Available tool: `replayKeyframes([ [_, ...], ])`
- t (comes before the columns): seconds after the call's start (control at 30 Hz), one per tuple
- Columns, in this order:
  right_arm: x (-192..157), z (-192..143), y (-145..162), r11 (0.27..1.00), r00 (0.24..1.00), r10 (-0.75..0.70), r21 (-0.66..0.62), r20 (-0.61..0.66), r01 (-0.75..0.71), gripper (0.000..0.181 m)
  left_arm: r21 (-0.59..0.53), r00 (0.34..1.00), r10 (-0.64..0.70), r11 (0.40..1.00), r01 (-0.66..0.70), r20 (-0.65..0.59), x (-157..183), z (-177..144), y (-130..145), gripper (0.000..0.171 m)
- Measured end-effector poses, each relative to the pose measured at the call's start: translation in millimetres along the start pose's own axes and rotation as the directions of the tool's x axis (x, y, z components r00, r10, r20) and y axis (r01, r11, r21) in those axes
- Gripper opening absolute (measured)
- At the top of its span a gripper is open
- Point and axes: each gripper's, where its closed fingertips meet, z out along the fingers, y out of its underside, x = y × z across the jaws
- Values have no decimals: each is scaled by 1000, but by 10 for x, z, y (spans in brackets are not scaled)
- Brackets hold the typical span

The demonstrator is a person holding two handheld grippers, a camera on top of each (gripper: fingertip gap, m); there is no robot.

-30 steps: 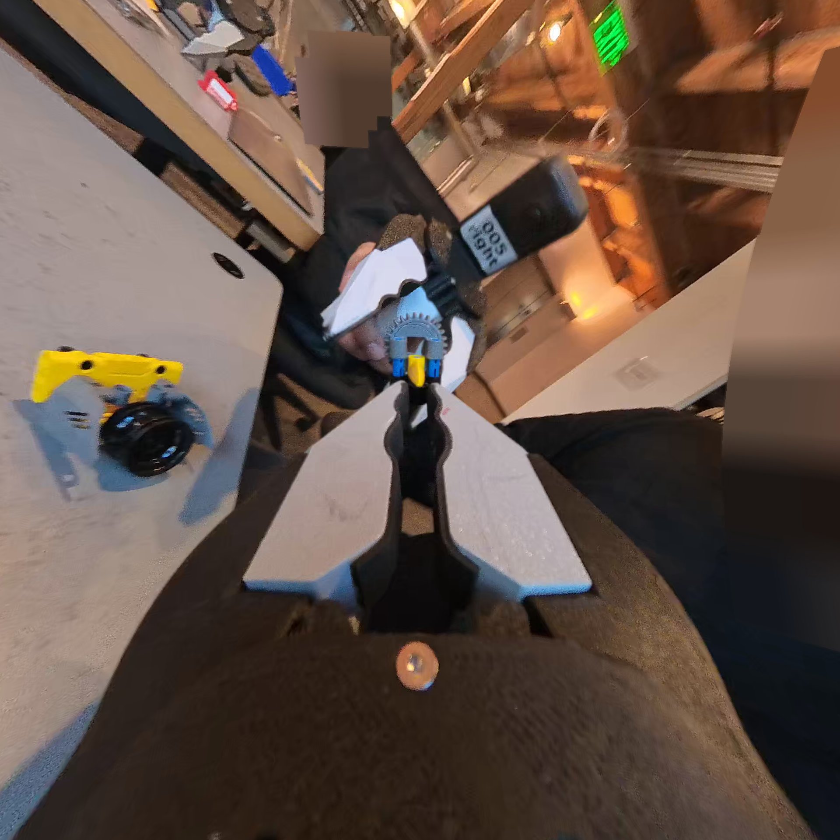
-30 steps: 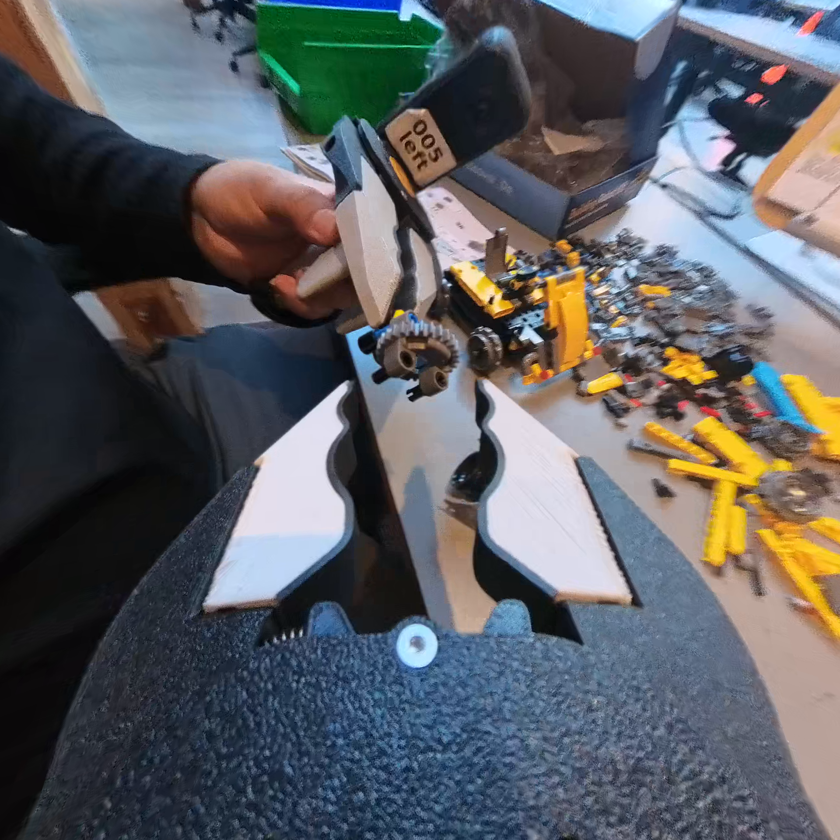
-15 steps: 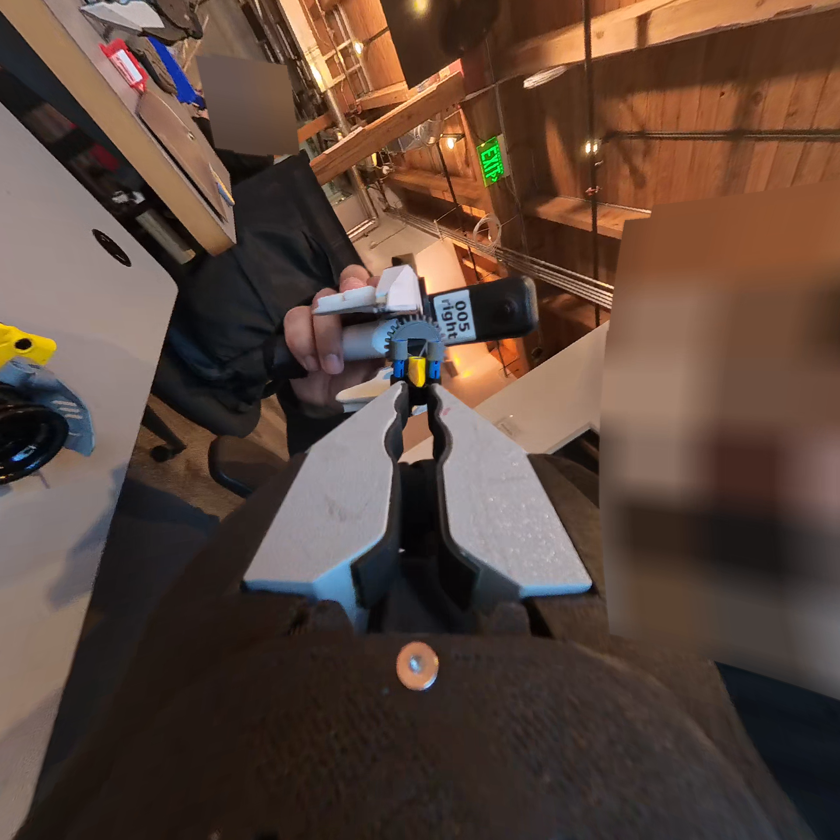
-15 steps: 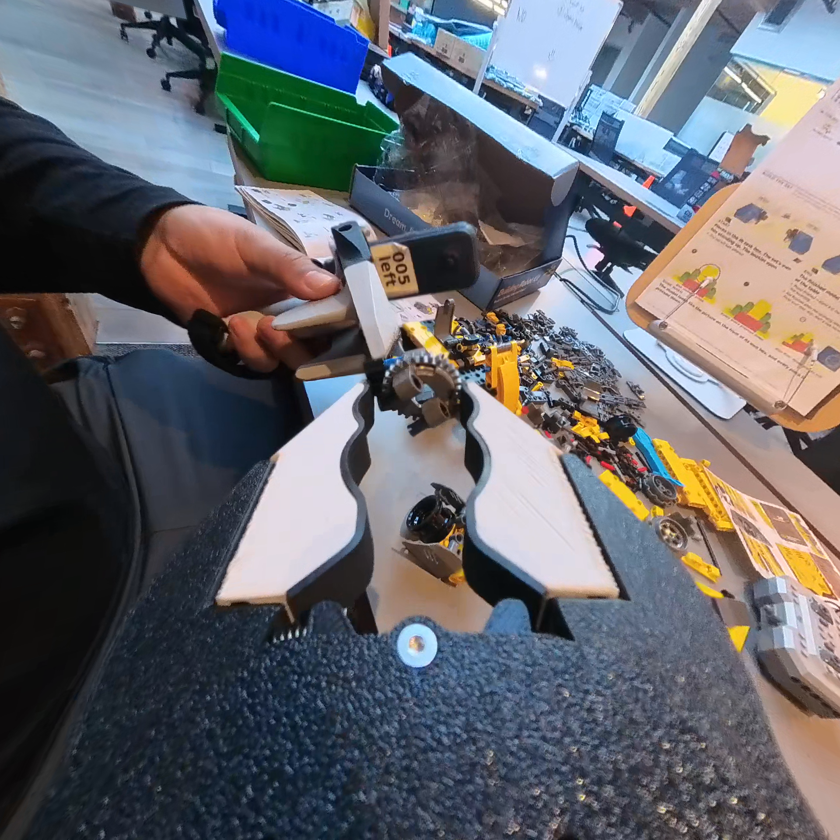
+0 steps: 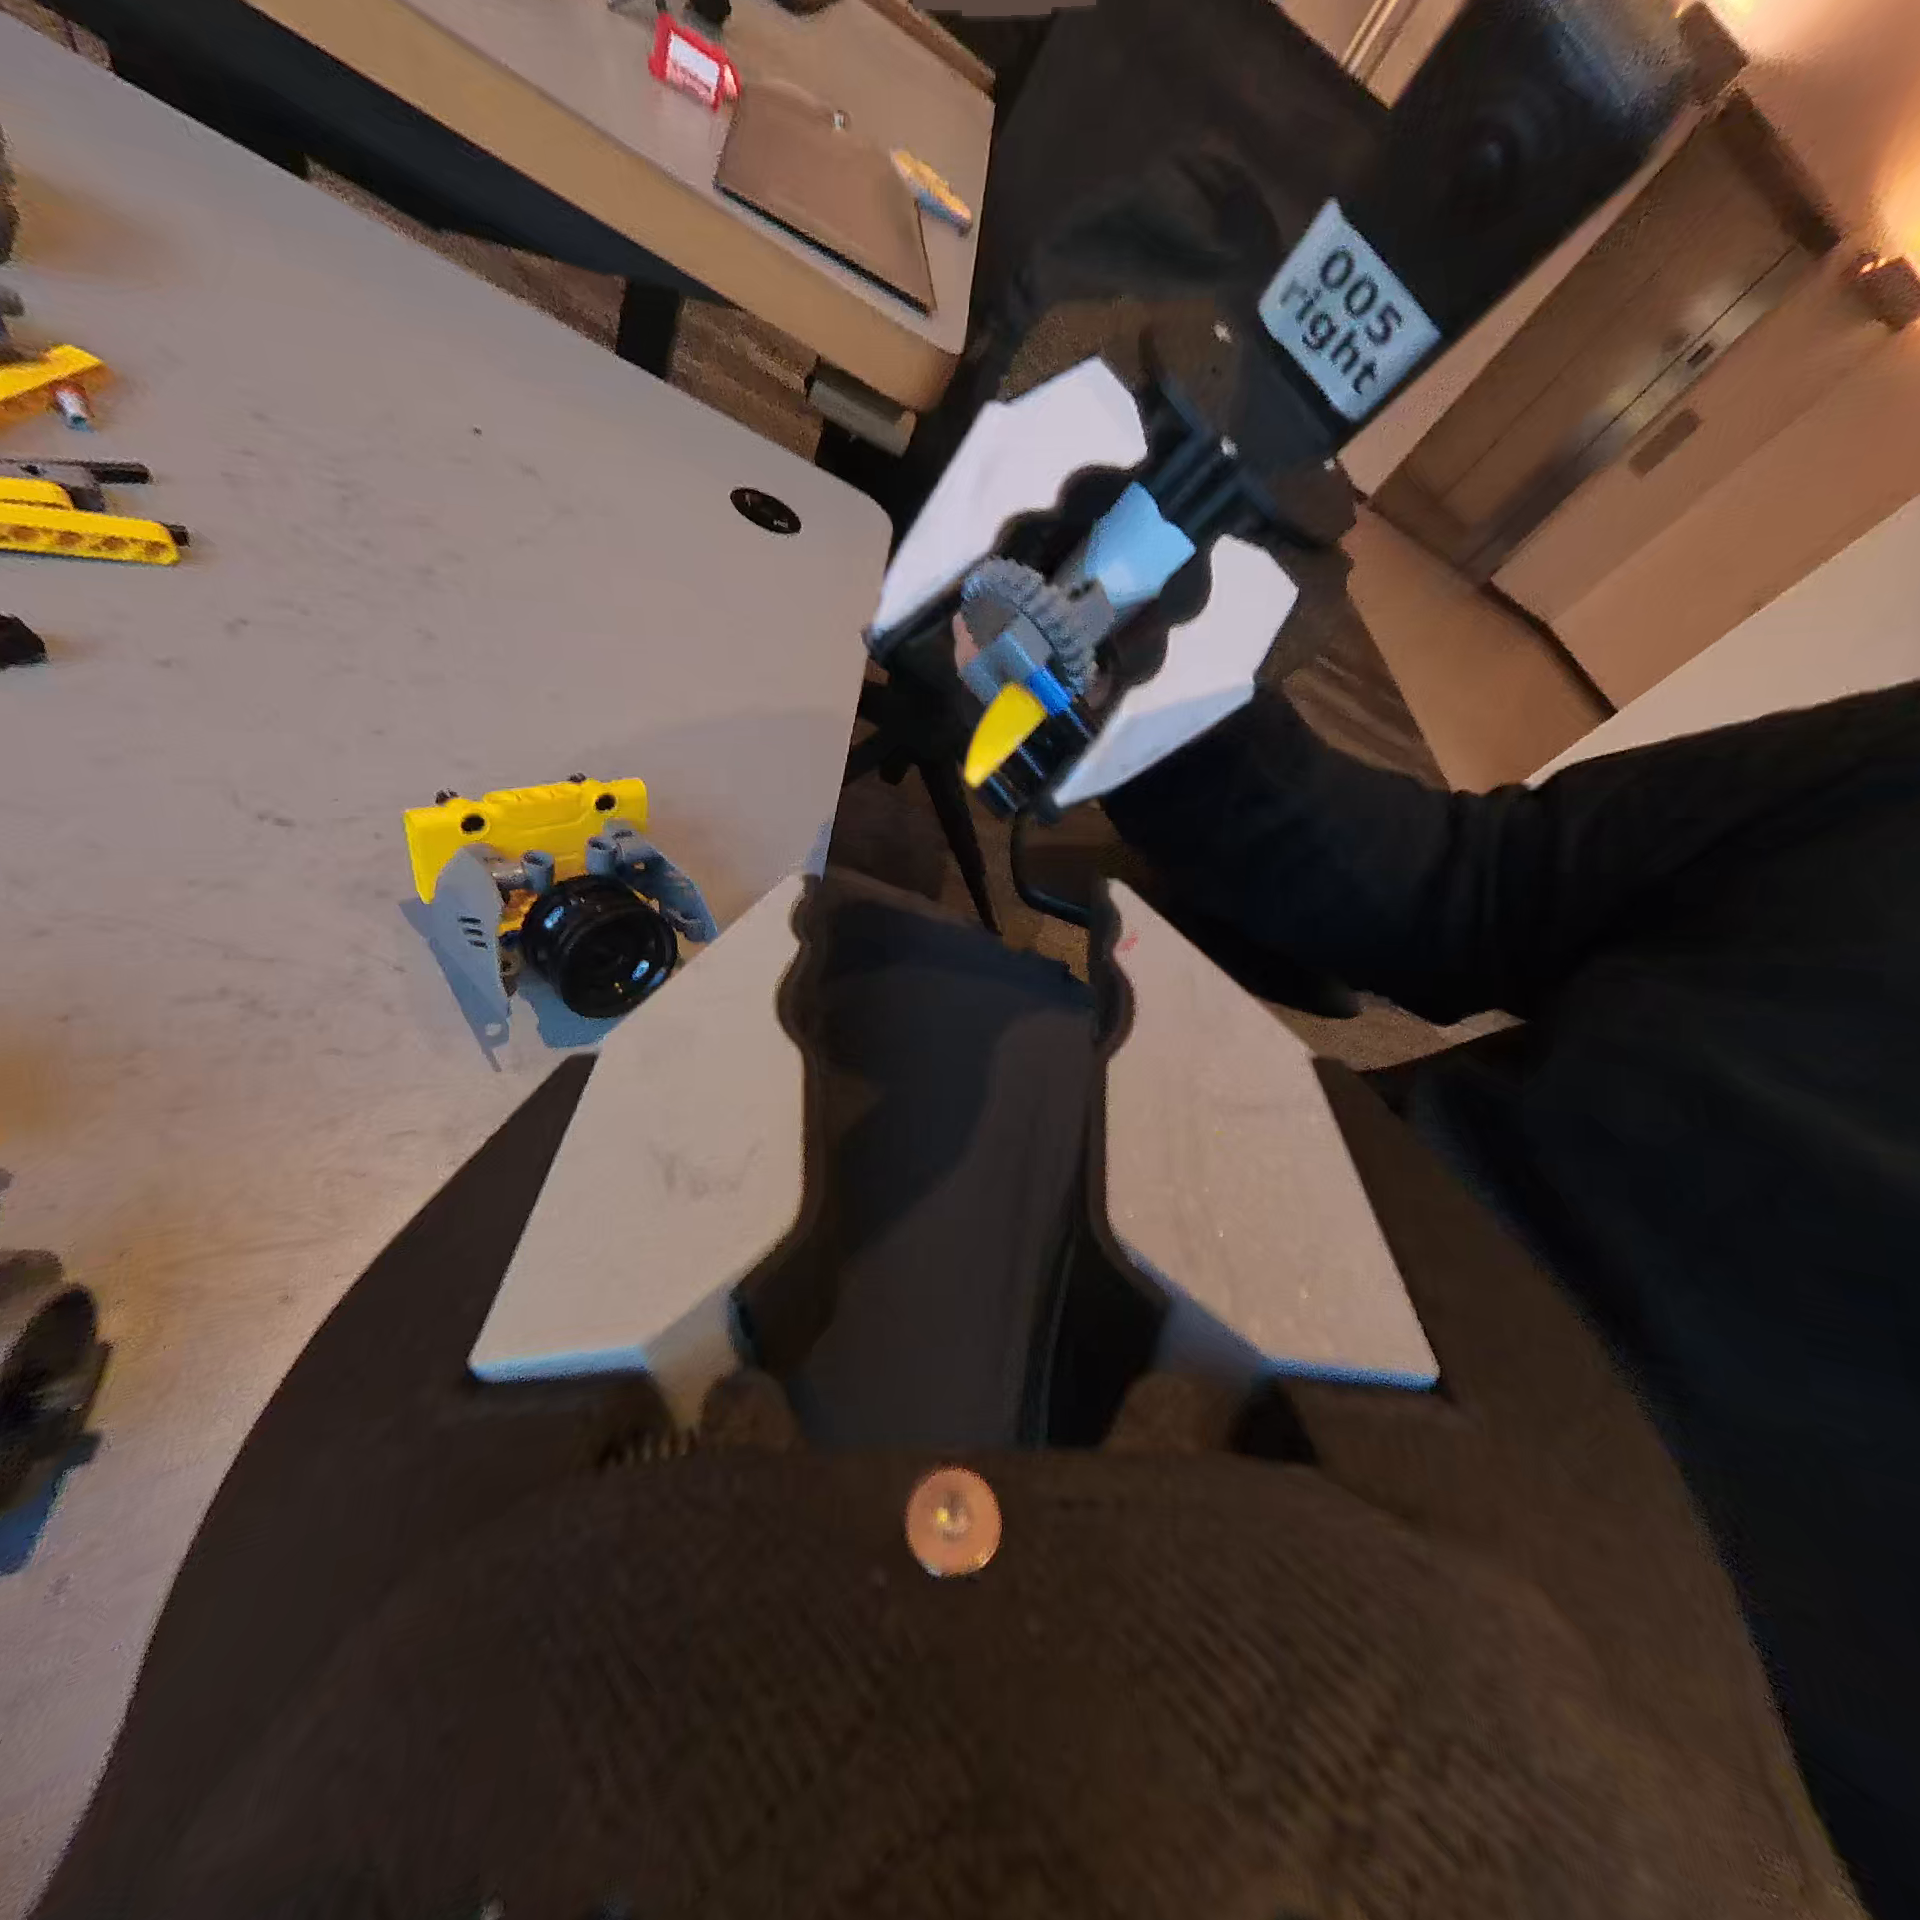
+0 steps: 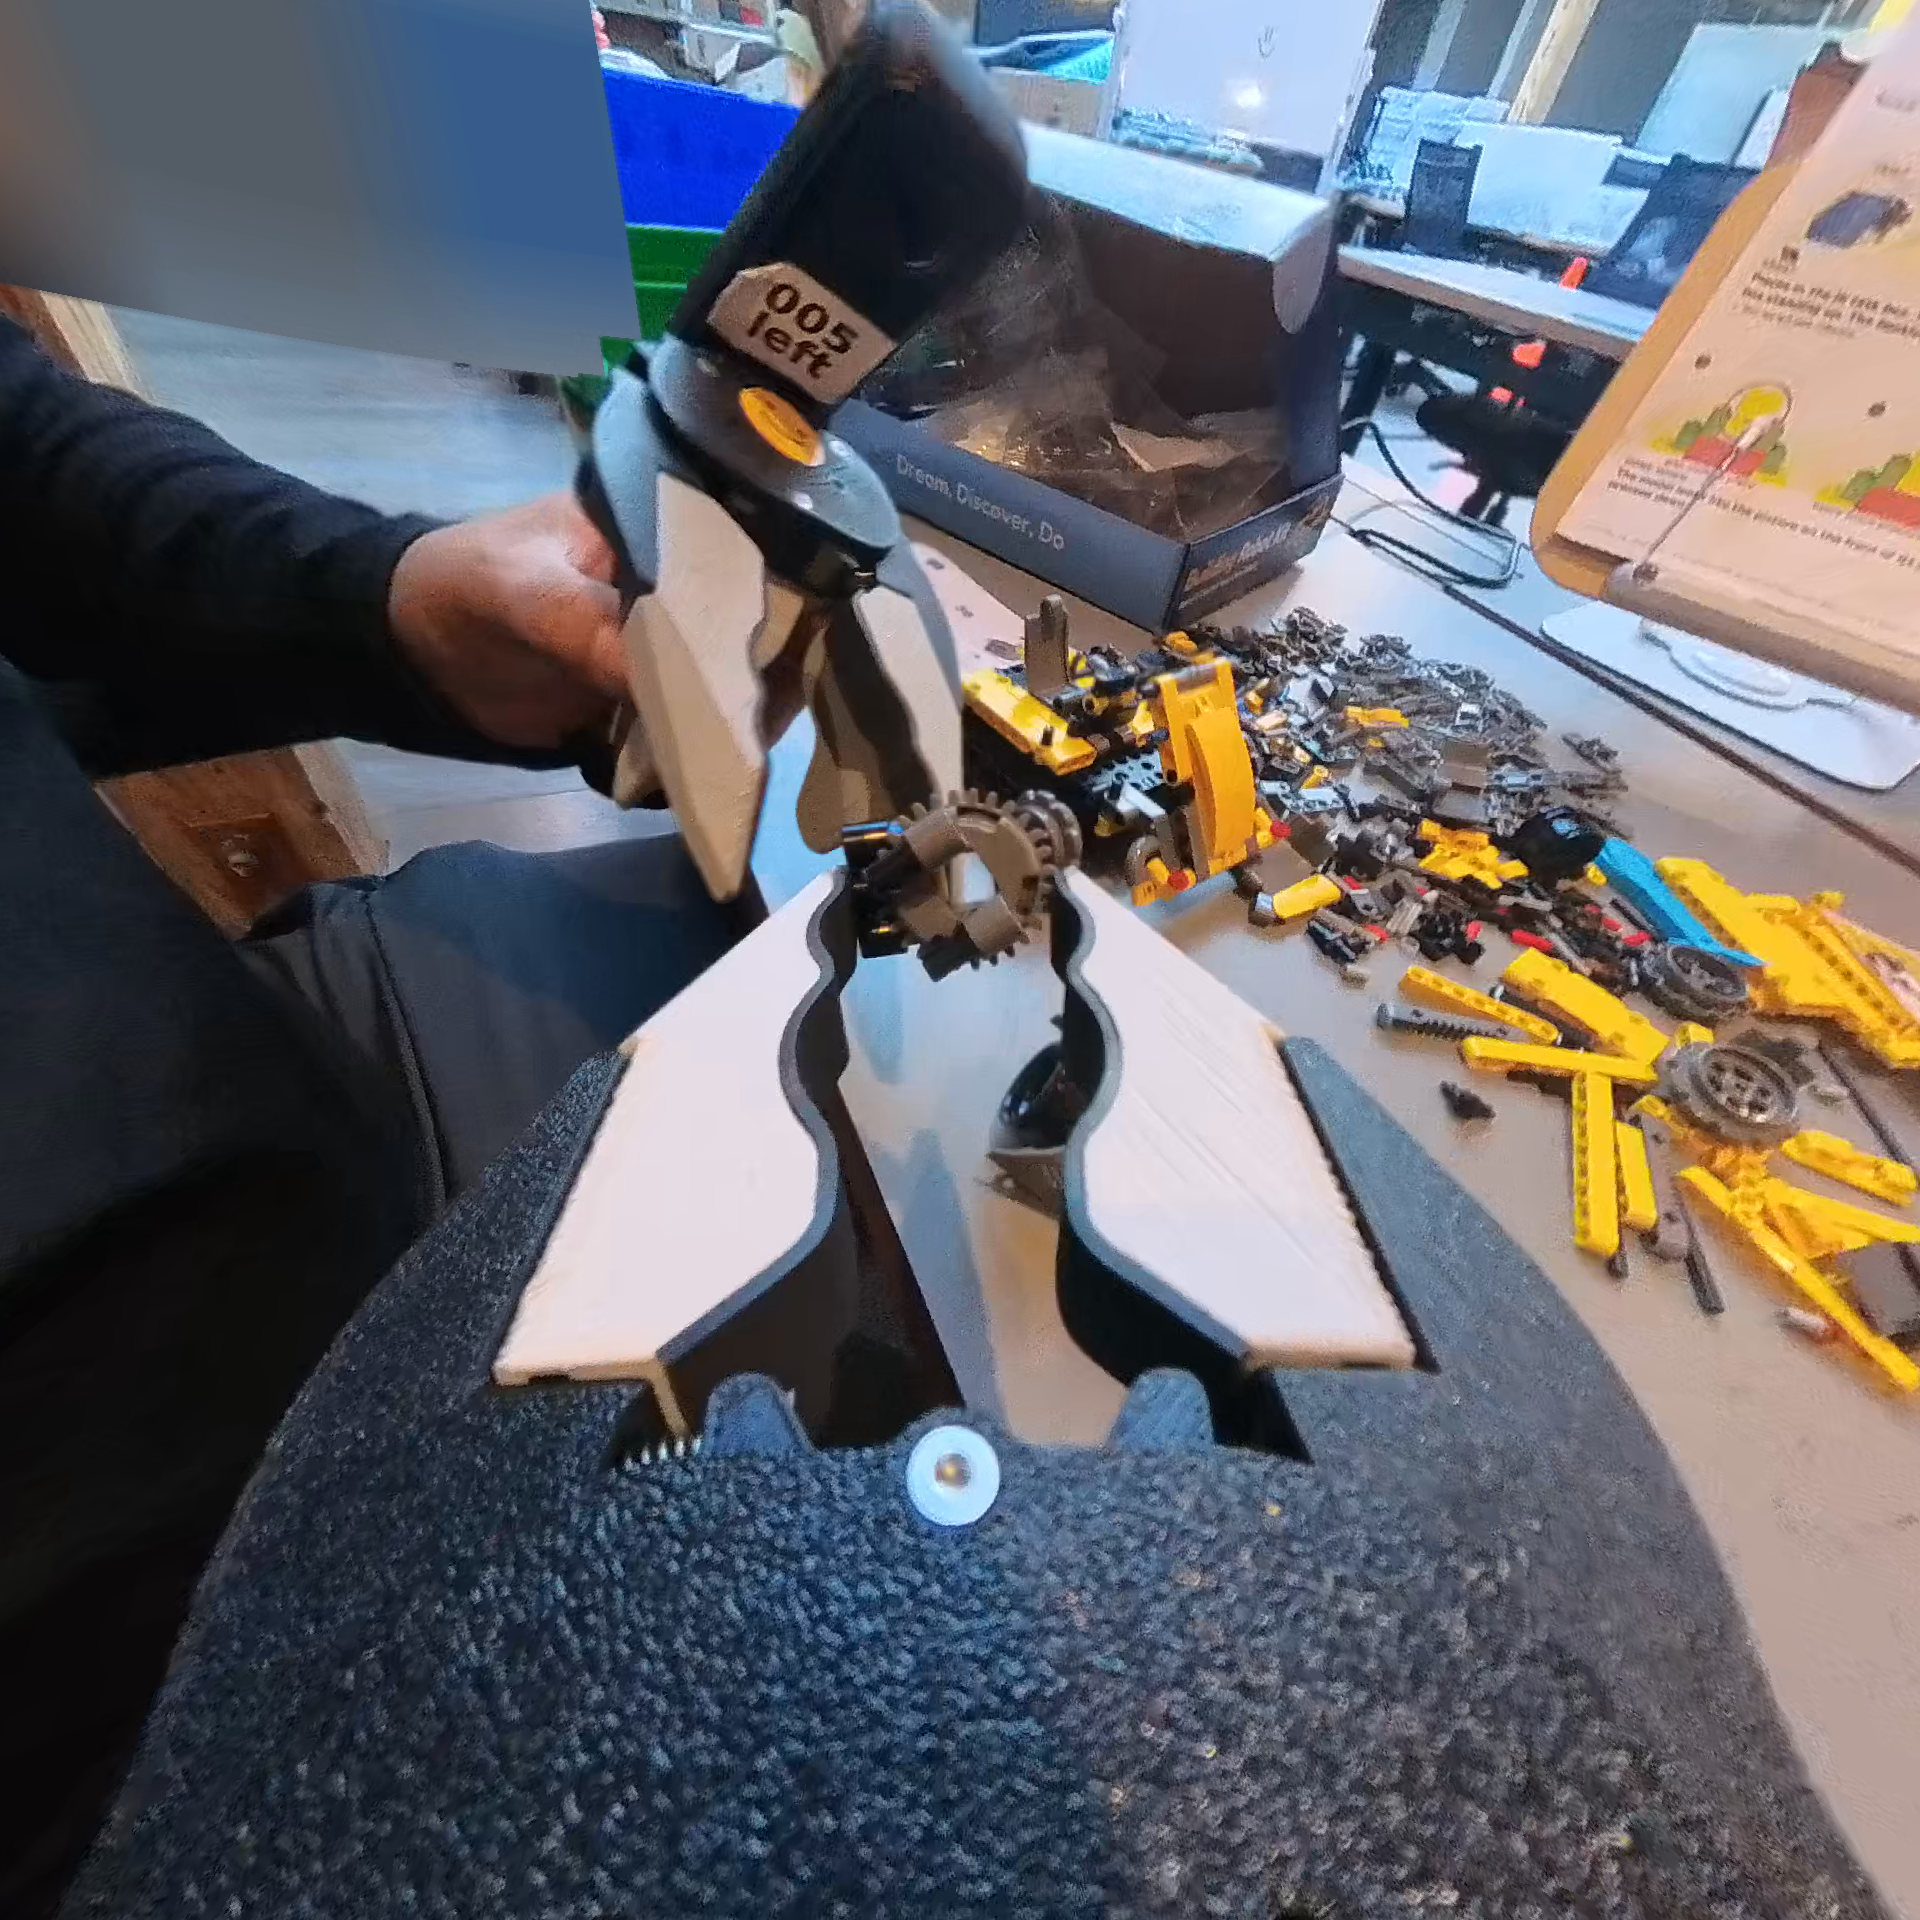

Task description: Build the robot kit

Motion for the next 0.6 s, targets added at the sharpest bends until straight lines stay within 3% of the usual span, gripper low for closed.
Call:
replayKeyframes([
  [0.27,142,-26,154,992,992,122,17,15,-122,36,-49,994,100,994,-97,48,-69,226,365,50],
  [0.5,133,77,181,990,986,141,11,84,-142,37,9,979,201,979,-202,38,-28,62,279,53],
  [0.6,124,101,158,989,984,141,20,111,-144,37,27,970,236,972,-235,-56,156,102,287,47],
])
